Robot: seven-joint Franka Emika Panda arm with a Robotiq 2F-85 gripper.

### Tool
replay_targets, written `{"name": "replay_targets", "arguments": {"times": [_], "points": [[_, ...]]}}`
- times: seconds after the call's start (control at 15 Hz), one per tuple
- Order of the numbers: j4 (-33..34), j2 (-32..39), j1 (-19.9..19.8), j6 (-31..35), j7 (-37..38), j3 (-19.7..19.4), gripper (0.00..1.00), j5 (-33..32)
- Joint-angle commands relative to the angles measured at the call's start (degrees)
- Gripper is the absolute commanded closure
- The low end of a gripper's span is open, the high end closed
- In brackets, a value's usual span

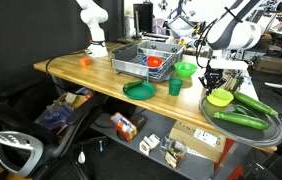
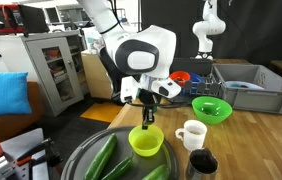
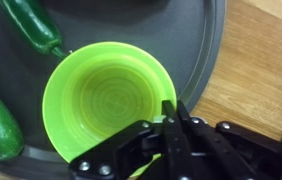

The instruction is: Remove the yellow bowl from the grey tray and put it on the table

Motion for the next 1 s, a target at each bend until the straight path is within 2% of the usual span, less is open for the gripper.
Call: {"name": "replay_targets", "arguments": {"times": [0.0, 0.47, 0.93], "points": [[0.77, 0.16, -0.66, -2.68, -2.86, 0.34, 1.00, 0.32], [0.72, -1.55, 0.50, -4.36, -7.54, 0.78, 0.99, -2.32], [3.63, -1.12, 2.54, -4.79, -7.84, 0.37, 0.99, -7.81]]}}
